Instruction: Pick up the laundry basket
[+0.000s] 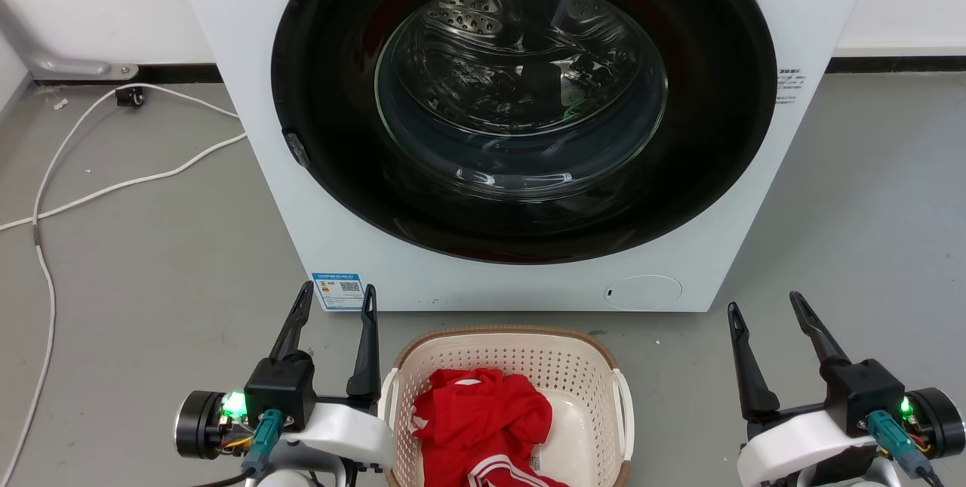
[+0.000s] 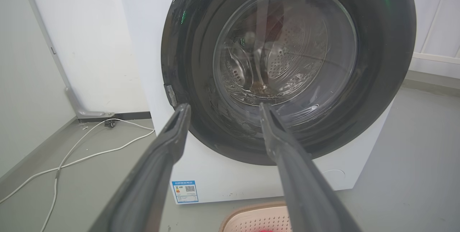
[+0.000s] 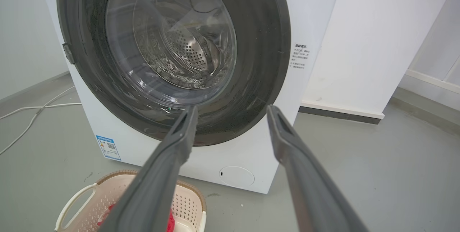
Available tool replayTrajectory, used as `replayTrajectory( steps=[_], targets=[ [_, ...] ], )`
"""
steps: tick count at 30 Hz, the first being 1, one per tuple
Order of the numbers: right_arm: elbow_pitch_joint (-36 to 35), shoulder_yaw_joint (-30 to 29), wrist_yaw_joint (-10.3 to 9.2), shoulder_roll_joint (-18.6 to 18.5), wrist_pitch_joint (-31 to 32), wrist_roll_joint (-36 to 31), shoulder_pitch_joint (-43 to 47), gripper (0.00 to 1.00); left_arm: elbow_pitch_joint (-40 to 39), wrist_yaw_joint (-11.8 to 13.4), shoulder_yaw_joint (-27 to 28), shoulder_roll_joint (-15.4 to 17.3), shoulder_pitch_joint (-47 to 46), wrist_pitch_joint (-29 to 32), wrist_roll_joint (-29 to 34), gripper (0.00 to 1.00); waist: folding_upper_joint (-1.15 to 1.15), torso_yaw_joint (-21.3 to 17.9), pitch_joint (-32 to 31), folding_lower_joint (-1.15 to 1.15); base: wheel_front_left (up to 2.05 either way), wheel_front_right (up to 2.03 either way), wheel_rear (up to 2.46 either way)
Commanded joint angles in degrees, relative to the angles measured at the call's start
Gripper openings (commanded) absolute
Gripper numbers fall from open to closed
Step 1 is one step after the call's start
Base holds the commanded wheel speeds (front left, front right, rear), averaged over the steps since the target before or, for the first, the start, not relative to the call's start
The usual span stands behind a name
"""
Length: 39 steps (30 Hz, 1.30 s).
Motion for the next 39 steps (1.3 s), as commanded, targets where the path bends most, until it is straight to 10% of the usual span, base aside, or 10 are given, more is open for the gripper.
replayTrajectory(
  steps=[1, 19, 39],
  targets=[
    [-0.11, -0.05, -0.02, 0.09, -0.14, 0.22, 0.24, 1.0, 0.04, 0.04, 0.13, -0.06, 0.43, -0.15, -0.01, 1.0, 0.0, 0.01, 0.02, 0.0, 0.0, 0.0, 0.0],
    [4.43, 0.2, -0.02, 0.1, 0.76, 2.79, -3.08, 1.0, 4.5, -0.47, 0.66, -0.22, -2.55, -0.15, -1.54, 1.0, 0.0, -0.52, 6.99, 0.0, 0.0, 0.0, 0.0],
    [26.52, 3.66, -0.02, 0.08, -1.69, 7.8, -17.4, 1.0, 31.35, -4.49, 4.33, 0.06, -15.9, -0.15, -8.76, 1.0, 0.0, -2.69, 24.09, 0.0, 0.0, 0.0, 0.0]
  ],
)
